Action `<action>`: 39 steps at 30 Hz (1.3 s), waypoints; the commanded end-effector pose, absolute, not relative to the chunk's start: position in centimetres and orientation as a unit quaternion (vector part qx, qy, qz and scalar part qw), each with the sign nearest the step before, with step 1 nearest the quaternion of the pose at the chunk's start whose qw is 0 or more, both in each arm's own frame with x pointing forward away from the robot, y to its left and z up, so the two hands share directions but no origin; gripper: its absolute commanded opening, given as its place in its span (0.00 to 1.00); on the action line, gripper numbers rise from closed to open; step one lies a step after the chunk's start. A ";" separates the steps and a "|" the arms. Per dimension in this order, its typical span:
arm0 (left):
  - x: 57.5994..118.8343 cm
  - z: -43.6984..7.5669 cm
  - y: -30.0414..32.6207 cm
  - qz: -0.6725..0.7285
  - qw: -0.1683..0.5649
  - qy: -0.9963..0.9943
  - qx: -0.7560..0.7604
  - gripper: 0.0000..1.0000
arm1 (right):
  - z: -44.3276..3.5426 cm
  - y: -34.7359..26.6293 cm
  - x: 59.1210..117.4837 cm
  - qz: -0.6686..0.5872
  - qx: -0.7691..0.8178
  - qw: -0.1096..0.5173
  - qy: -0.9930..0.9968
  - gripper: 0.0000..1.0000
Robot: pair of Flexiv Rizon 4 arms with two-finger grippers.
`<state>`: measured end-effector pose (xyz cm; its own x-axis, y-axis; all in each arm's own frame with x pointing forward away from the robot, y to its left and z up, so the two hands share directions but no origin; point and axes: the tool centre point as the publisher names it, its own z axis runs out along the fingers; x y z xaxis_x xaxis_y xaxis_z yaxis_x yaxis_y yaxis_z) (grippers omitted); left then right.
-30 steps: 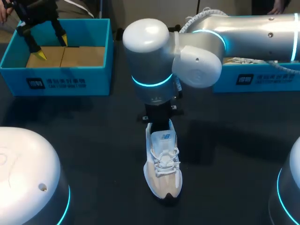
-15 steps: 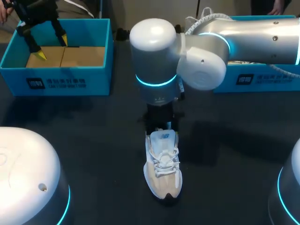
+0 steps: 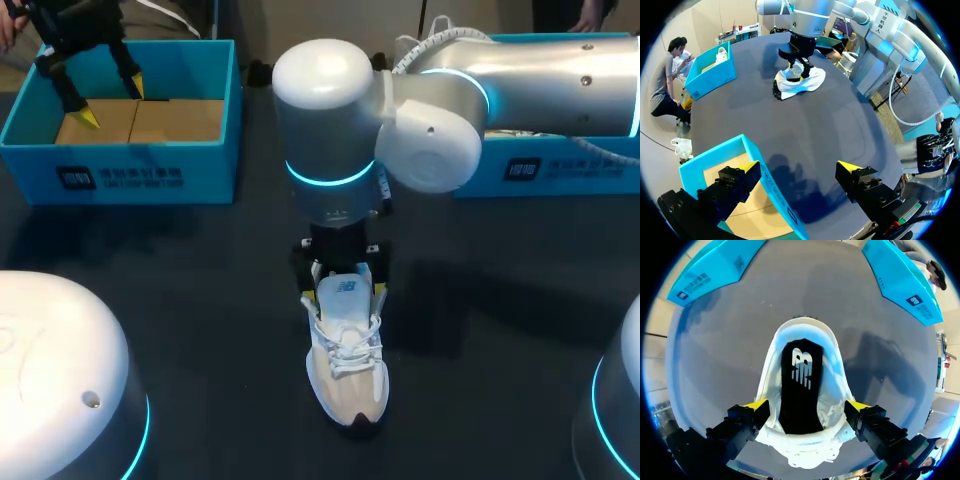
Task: Take the shoe out of the shoebox, open the shoe tongue, remove and reinsert the insole, then place the shoe into the shoebox
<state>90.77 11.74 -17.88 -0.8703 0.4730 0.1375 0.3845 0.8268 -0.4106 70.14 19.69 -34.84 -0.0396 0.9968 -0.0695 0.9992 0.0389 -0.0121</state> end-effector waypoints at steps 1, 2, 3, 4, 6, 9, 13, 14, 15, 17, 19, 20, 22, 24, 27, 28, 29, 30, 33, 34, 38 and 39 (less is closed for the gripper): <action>90.7 -17.8 11.8 0.187 0.117 -0.949 -0.226 1.00 | -34.6 19.8 69.3 -0.025 0.694 0.026 0.719 1.00; 90.7 -17.8 11.8 0.187 0.117 -0.949 -0.226 1.00 | -34.5 19.8 69.2 -0.027 0.695 0.028 0.718 1.00; 90.7 -17.8 11.8 0.187 0.117 -0.949 -0.226 1.00 | -34.5 19.8 69.1 -0.027 0.696 0.030 0.717 1.00; 90.7 -17.8 11.8 0.187 0.117 -0.949 -0.226 1.00 | -34.4 19.7 69.0 -0.026 0.697 0.031 0.716 1.00; 90.7 -17.8 11.8 0.187 0.117 -0.949 -0.226 1.00 | -34.1 19.6 68.8 -0.026 0.699 0.034 0.714 1.00; 90.7 -17.8 11.8 0.187 0.117 -0.949 -0.226 1.00 | -33.5 19.8 68.5 -0.025 0.700 0.041 0.713 1.00; 90.7 -17.8 11.8 0.187 0.117 -0.949 -0.226 1.00 | -33.0 19.5 68.0 -0.028 0.702 0.045 0.710 1.00; 90.7 -17.8 11.8 0.187 0.117 -0.949 -0.226 1.00 | -32.9 19.5 67.8 -0.028 0.702 0.045 0.710 1.00; 90.7 -17.8 11.8 0.187 0.117 -0.949 -0.226 1.00 | -32.6 19.4 67.3 -0.026 0.705 0.044 0.708 1.00; 90.7 -17.8 11.8 0.187 0.117 -0.949 -0.226 1.00 | -32.3 19.3 66.7 -0.024 0.707 0.043 0.705 1.00; 90.7 -17.8 11.8 0.187 0.117 -0.949 -0.226 1.00 | -31.9 19.2 65.6 -0.024 0.711 0.040 0.702 1.00; 90.7 -17.8 11.8 0.187 0.117 -0.949 -0.226 1.00 | -31.6 19.2 65.1 -0.023 0.712 0.037 0.701 1.00; 90.7 -17.8 11.8 0.187 0.117 -0.949 -0.226 1.00 | -31.3 19.3 64.1 -0.022 0.715 0.031 0.698 1.00; 90.7 -17.8 11.8 0.187 0.117 -0.949 -0.226 1.00 | -30.9 19.4 63.3 -0.015 0.717 0.030 0.696 1.00; 90.7 -17.8 11.8 0.187 0.117 -0.949 -0.226 1.00 | -30.3 19.8 62.2 -0.015 0.716 0.029 0.698 1.00; 90.7 -17.8 11.8 0.187 0.117 -0.949 -0.226 1.00 | -30.0 20.0 61.9 -0.012 0.712 0.027 0.702 1.00; 90.7 -17.8 11.8 0.187 0.117 -0.949 -0.226 1.00 | -29.8 20.1 61.7 -0.012 0.711 0.026 0.703 1.00; 90.7 -17.8 11.8 0.187 0.117 -0.949 -0.226 1.00 | -29.6 20.3 61.5 -0.015 0.709 0.026 0.705 1.00; 90.7 -17.8 11.8 0.187 0.117 -0.949 -0.226 1.00 | -29.2 20.5 60.6 -0.019 0.707 0.023 0.707 1.00; 90.7 -17.8 11.8 0.187 0.117 -0.949 -0.226 1.00 | -29.0 20.6 60.0 -0.020 0.708 0.021 0.706 1.00; 90.7 -17.8 11.8 0.187 0.117 -0.949 -0.226 1.00 | -28.8 20.4 58.7 -0.021 0.716 0.018 0.697 1.00; 90.7 -17.8 11.8 0.187 0.117 -0.949 -0.226 1.00 | -28.8 20.5 58.7 -0.021 0.717 0.017 0.697 1.00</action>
<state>90.77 11.74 -17.88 -0.8703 0.4730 0.1375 0.3845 0.8268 -0.4105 59.96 19.99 -28.72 -0.0210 0.9987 -0.0465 0.9990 0.0192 -0.0393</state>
